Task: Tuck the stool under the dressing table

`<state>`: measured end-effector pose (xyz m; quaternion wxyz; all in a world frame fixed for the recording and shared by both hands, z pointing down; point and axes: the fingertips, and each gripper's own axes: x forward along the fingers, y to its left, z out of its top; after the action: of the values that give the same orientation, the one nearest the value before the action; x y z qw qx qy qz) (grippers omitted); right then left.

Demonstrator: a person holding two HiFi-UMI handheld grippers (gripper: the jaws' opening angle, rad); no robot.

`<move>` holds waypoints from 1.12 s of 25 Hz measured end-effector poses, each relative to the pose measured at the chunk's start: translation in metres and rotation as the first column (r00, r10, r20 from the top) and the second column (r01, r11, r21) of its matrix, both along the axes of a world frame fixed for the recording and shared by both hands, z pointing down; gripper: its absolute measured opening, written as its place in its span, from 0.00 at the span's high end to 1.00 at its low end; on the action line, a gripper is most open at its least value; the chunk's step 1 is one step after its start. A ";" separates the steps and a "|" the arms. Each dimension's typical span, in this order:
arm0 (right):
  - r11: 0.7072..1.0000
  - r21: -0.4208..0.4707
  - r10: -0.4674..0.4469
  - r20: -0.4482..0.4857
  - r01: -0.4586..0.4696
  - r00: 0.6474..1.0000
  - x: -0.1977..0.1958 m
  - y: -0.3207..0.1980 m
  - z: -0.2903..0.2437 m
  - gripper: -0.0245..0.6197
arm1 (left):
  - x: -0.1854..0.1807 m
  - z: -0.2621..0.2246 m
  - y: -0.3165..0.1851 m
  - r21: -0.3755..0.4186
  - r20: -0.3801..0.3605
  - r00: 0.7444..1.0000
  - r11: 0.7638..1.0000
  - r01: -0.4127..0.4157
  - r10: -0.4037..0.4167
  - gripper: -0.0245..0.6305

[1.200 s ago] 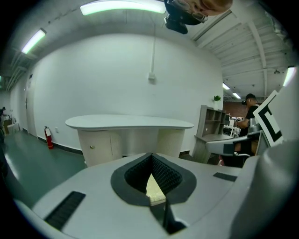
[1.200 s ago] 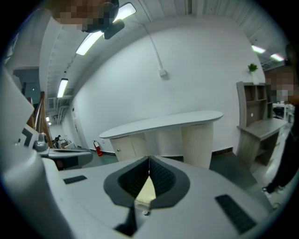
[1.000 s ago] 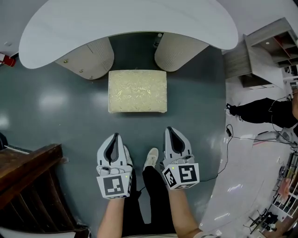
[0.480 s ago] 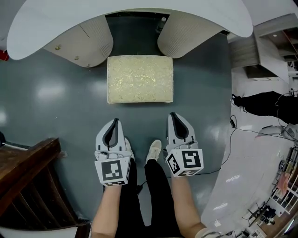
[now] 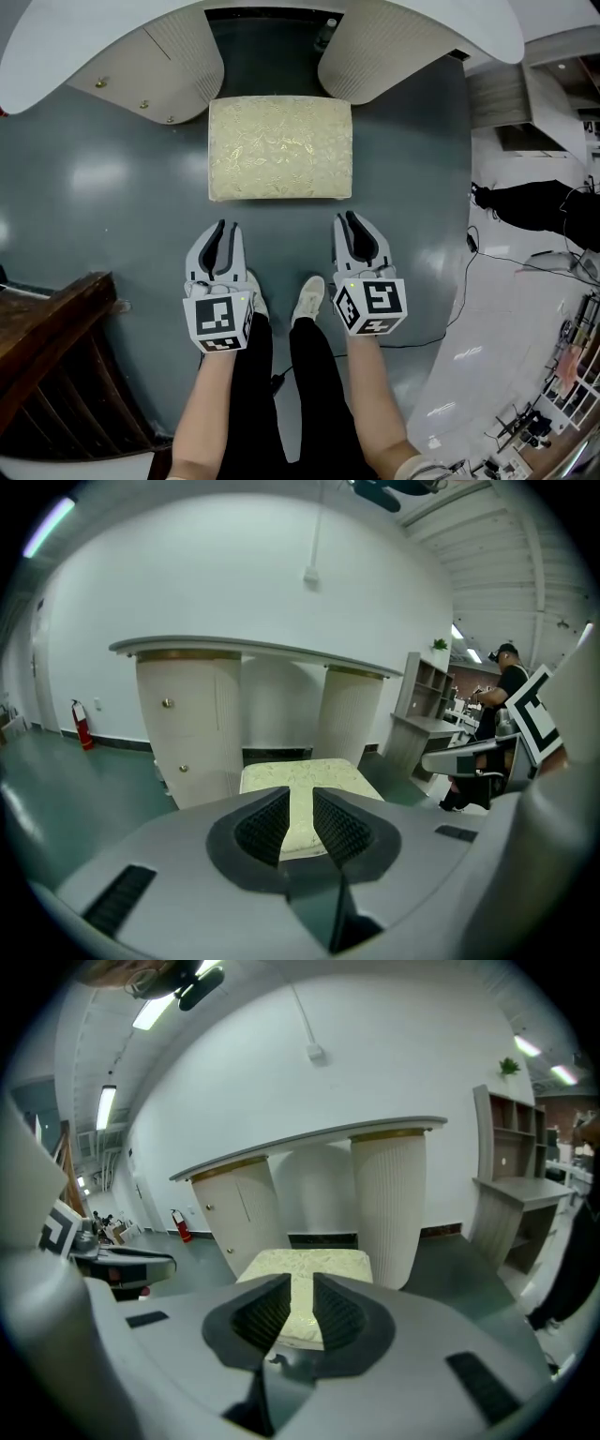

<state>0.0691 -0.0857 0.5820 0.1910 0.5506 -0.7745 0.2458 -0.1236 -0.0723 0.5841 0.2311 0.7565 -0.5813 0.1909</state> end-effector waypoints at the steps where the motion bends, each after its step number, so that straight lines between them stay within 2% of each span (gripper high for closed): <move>1: 1.000 -0.007 -0.002 -0.001 0.002 1.000 0.000 -0.001 0.006 0.86 | -0.001 0.006 -0.001 -0.012 -0.005 1.000 1.000 -0.001 0.001 0.86; 9: 0.997 -0.063 -0.038 -0.050 0.035 0.998 0.009 -0.010 0.052 0.78 | -0.013 0.055 -0.009 -0.068 0.094 0.995 0.997 -0.026 0.033 0.84; 17: 0.984 -0.174 -0.057 -0.130 0.033 0.990 0.028 -0.007 0.117 0.78 | -0.020 0.108 -0.013 -0.172 0.114 0.993 0.985 -0.011 0.031 0.84; 28: 0.976 -0.217 -0.001 -0.131 -0.027 0.991 0.034 -0.012 0.156 0.77 | -0.030 0.156 -0.019 -0.240 0.163 0.986 0.971 0.012 0.028 0.84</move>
<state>0.1027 -0.0977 0.7381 0.2987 0.5463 -0.7251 0.2942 -0.1539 -0.0911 0.7401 0.2713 0.7069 -0.5680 0.3226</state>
